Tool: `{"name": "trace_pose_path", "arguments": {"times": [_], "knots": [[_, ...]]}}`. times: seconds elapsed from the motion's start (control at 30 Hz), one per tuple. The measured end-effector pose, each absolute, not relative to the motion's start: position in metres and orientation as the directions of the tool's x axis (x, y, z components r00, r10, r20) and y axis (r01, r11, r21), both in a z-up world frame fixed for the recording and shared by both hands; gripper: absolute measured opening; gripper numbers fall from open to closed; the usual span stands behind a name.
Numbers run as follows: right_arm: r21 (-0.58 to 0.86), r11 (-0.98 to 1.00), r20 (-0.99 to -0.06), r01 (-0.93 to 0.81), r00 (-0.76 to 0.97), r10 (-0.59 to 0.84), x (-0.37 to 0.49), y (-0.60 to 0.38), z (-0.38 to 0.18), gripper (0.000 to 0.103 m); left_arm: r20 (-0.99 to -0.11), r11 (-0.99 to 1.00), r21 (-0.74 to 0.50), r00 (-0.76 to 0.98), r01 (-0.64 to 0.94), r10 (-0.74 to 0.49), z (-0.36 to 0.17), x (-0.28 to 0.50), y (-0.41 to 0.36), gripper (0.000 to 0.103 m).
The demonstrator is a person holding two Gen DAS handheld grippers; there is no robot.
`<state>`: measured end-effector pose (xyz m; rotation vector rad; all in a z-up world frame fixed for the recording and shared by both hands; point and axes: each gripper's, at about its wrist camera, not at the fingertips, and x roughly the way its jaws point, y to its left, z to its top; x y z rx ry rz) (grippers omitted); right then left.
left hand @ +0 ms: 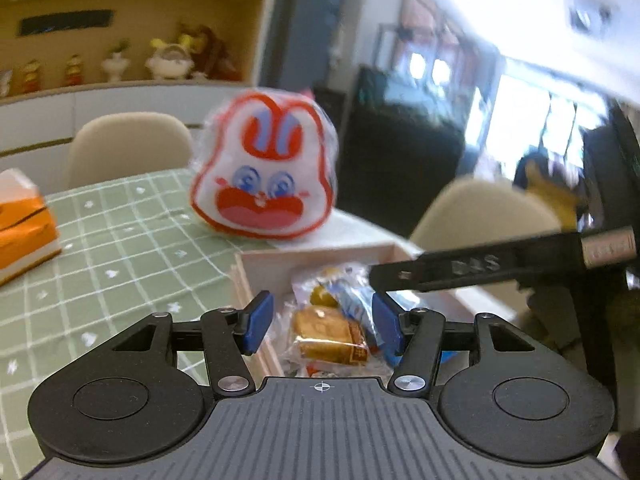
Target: Organize snacks
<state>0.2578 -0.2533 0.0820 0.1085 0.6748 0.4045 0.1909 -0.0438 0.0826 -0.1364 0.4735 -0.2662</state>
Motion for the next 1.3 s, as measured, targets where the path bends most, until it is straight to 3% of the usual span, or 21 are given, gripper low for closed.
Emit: {"name": "trace_pose_path", "arguments": {"times": [0.23,0.43,0.73,1.0,1.3], "knots": [[0.141,0.951,-0.481,-0.275,0.820,0.309,0.160,-0.254,0.100,0.085,-0.468,0.957,-0.219,0.840,0.190,-0.274,0.072,0.123,-0.026,0.060],[0.114,0.963,-0.575,-0.244,0.774,0.264,0.098,-0.231,0.053,0.086,-0.584,0.971,-0.176,0.777,0.162,-0.235,0.032,0.076,-0.024,0.060],[0.020,0.988,-0.667,-0.153,0.735,0.127,0.081,-0.197,-0.012,0.086,-0.605,0.991,-0.093,0.785,0.094,-0.132,0.001,0.059,-0.014,0.060],[0.013,0.996,-0.645,-0.090,0.760,0.077,0.080,-0.199,-0.020,0.103,-0.590,0.994,-0.068,0.801,0.082,-0.107,-0.004,0.062,-0.015,0.060],[0.019,0.997,-0.628,-0.075,0.775,0.070,0.078,-0.201,-0.023,0.103,-0.592,0.995,-0.062,0.800,0.082,-0.103,-0.005,0.063,-0.015,0.061]]}}
